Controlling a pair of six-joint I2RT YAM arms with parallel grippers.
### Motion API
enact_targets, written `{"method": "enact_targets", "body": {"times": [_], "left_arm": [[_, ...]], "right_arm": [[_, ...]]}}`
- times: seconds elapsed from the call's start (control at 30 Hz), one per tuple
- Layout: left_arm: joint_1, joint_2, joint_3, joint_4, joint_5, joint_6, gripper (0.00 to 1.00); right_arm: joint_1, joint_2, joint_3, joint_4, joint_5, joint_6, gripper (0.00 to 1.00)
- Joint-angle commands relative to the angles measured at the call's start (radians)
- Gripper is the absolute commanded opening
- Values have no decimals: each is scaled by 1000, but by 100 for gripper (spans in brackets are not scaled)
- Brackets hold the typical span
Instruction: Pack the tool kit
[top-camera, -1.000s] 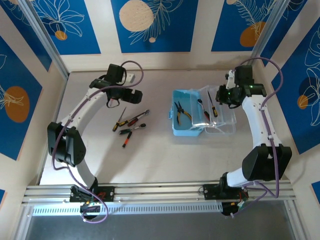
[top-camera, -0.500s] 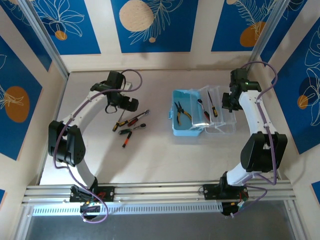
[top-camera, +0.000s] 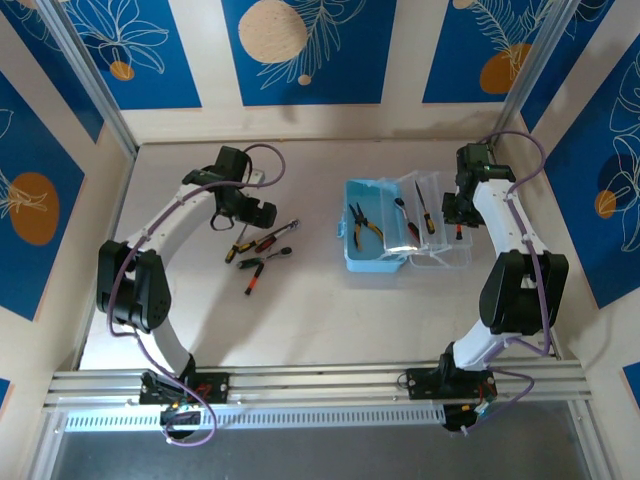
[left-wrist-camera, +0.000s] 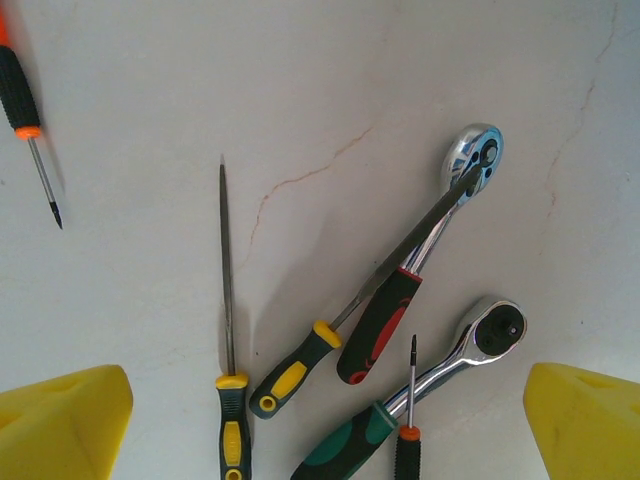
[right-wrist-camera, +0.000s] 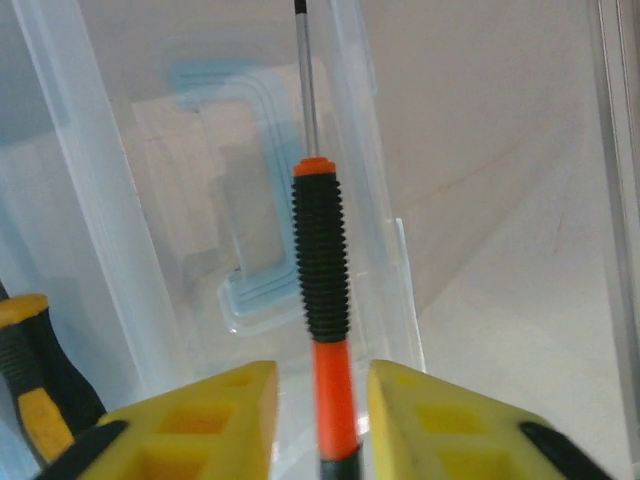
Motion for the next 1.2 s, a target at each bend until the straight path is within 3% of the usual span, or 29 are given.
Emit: {"method": "enact_targets", "body": {"times": [0.0, 0.23, 0.27, 0.37, 0.4, 0.57, 0.77, 0.83, 1.03, 1.17], "left_arm": [[3, -20, -1, -6, 0, 20, 100], [4, -16, -12, -33, -49, 34, 100], [5, -12, -18, -38, -62, 34, 100], [3, 0, -41, -40, -76, 29, 100], [3, 5, -50, -36, -79, 24, 100], [-13, 33, -73, -21, -67, 21, 100], [-97, 96, -49, 16, -25, 31, 91], [-123, 131, -29, 33, -5, 26, 87], [-156, 246, 75, 27, 51, 3, 59], [-161, 286, 104, 42, 96, -5, 54]], "right_arm": [[1, -7, -7, 0, 12, -1, 35], [35, -44, 19, -28, 18, 0, 44], [45, -58, 26, -33, 17, 0, 50], [80, -109, 37, -28, 5, -20, 90], [96, -129, 35, -16, 1, -32, 98], [162, -199, 9, 32, -63, -65, 99], [200, -206, -24, 54, -107, -57, 99], [206, -197, -26, 54, -106, -56, 99], [220, -180, -18, 51, -105, -59, 99], [222, -182, -19, 53, -104, -62, 99]]}}
